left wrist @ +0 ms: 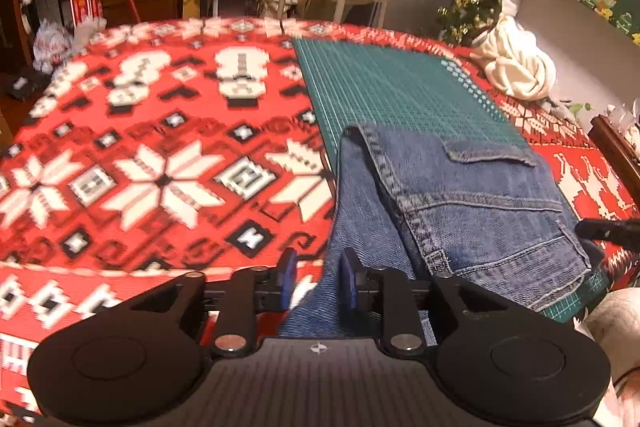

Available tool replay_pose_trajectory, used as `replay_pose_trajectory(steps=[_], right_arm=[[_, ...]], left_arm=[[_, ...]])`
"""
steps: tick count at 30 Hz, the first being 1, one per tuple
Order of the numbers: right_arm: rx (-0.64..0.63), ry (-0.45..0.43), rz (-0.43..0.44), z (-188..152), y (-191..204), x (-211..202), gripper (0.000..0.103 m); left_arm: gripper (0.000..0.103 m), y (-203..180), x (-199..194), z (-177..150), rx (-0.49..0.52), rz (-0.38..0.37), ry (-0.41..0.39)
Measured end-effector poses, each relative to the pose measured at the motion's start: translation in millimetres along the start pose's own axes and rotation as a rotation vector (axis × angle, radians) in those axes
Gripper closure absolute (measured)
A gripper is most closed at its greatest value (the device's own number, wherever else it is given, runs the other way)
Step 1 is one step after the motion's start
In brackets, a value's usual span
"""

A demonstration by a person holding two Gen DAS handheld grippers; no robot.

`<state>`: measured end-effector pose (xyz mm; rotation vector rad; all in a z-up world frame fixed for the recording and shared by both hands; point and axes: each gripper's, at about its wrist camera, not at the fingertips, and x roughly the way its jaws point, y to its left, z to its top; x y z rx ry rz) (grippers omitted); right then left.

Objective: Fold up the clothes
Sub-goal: 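Lift the folded shorts off the green mat with both grippers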

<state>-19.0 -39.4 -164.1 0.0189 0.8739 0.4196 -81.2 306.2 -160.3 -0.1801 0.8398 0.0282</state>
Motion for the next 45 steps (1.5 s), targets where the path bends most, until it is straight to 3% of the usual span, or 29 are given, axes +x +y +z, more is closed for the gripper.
replay_pose_trajectory(steps=[2, 3, 10, 15, 16, 17, 19, 20, 24, 28, 31, 36, 41, 45], right_arm=[[0.002, -0.015, -0.027, 3.3, -4.9, -2.8, 0.087], [0.007, -0.012, -0.037, 6.2, -7.3, -1.4, 0.087], [0.029, 0.063, -0.032, 20.9, -21.6, 28.2, 0.081], [0.034, 0.048, -0.028, 18.5, -21.2, 34.6, 0.079], [0.036, 0.044, -0.028, 17.4, -21.3, 34.1, 0.079], [0.044, 0.042, -0.026, 16.5, -21.2, 33.8, 0.082], [0.061, 0.044, -0.013, 16.5, -19.6, 33.8, 0.094], [0.068, 0.044, -0.009, 16.7, -18.0, 33.9, 0.100], [0.043, 0.024, -0.048, 16.8, -6.0, 31.6, 0.102], [0.067, -0.024, -0.022, 26.3, -7.0, 18.4, 0.102], [0.023, -0.034, 0.003, 43.9, -2.0, 14.3, 0.102], [-0.072, 0.016, 0.069, 96.1, -2.3, 31.8, 0.102], [-0.145, 0.058, 0.131, 170.7, 9.8, 53.8, 0.102], [-0.233, 0.107, 0.172, 231.4, 42.4, 67.7, 0.102]], left_arm=[[0.062, 2.6, -4.5, 3.4, 0.006, 0.006, -0.012], [0.061, 3.9, -3.9, 5.5, 0.007, 0.005, -0.010], [0.061, -1.1, 21.0, 16.7, 0.052, -0.013, 0.064], [0.059, -17.0, 31.1, 14.2, 0.122, -0.022, 0.099], [0.063, -19.3, 31.2, 13.8, 0.126, -0.022, 0.102], [0.078, -22.0, 30.3, 13.6, 0.132, -0.027, 0.104], [0.091, -27.5, 28.4, 13.1, 0.144, -0.037, 0.108], [0.093, -31.1, 27.9, 12.5, 0.153, -0.025, 0.106], [0.095, -37.0, 21.6, 15.2, 0.131, 0.014, 0.085], [0.095, -44.4, -2.0, 30.4, 0.063, 0.020, 0.026], [0.095, -58.3, -12.2, 42.8, 0.068, 0.056, -0.009], [0.096, -62.2, -7.2, 80.5, 0.033, 0.105, 0.015], [0.096, -49.3, 0.4, 131.0, -0.096, 0.165, 0.078], [0.096, -31.4, -18.8, 166.2, -0.196, 0.215, 0.100]])
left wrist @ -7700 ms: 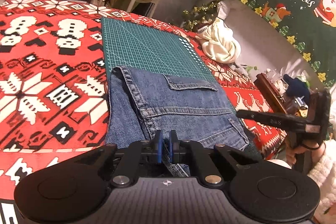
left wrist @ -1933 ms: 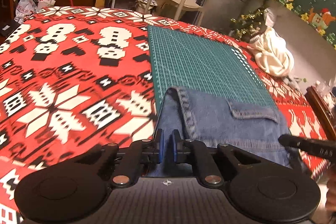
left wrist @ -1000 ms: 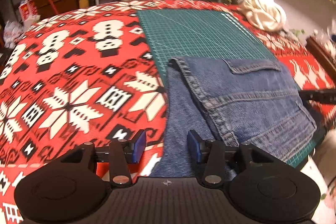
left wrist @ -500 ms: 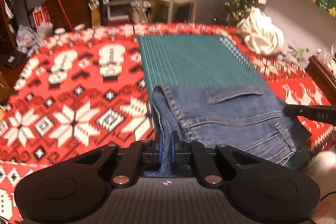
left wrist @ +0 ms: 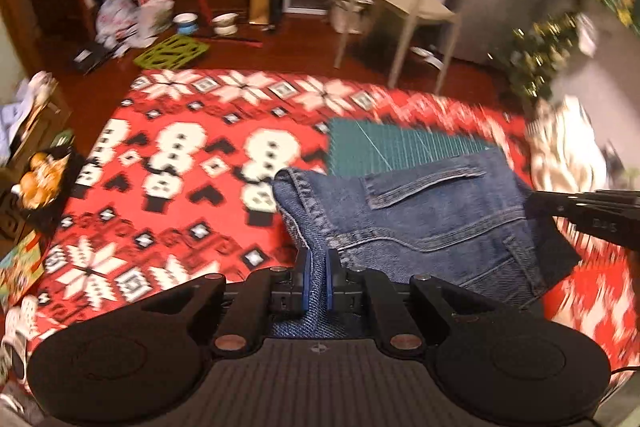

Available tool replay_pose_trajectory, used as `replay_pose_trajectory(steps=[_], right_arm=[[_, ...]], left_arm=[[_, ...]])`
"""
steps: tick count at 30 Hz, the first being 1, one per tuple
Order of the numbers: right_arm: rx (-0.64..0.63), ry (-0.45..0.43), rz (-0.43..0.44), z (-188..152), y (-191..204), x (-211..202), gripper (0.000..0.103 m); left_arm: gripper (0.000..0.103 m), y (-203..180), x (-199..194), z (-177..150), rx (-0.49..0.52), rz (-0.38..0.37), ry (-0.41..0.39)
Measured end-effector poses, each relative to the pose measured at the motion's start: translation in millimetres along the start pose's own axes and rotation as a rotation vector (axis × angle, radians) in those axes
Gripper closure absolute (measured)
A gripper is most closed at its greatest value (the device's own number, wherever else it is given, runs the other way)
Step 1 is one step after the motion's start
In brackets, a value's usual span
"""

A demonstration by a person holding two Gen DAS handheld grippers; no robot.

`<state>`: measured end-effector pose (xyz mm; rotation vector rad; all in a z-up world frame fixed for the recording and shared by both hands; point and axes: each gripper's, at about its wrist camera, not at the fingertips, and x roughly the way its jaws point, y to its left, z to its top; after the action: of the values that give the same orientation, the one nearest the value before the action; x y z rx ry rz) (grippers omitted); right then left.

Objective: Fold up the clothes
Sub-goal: 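Lift the folded shorts off the green mat with both grippers, then carry the held shorts with both grippers over the blanket beside the mat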

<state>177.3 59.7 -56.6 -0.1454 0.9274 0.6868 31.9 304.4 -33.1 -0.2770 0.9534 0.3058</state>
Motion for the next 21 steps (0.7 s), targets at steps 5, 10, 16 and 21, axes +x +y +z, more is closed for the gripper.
replay_pose_trajectory(steps=[5, 10, 16, 21], right_arm=[[-0.138, 0.072, 0.100, 86.2, 48.4, 19.2, 0.102], [-0.355, 0.109, 0.221, 152.6, 127.4, 51.5, 0.102], [-0.562, 0.153, 0.348, 192.9, 231.1, 113.8, 0.102], [-0.705, 0.193, 0.428, 196.8, 299.7, 160.8, 0.102]], left_arm=[[0.096, 40.5, -34.1, 30.8, -0.183, 0.125, -0.006], [0.096, 94.3, -61.1, 36.8, -0.397, 0.267, -0.063], [0.096, 149.3, -57.0, 14.6, -0.649, 0.388, -0.053], [0.096, 171.5, -46.9, 0.9, -0.790, 0.452, -0.019]])
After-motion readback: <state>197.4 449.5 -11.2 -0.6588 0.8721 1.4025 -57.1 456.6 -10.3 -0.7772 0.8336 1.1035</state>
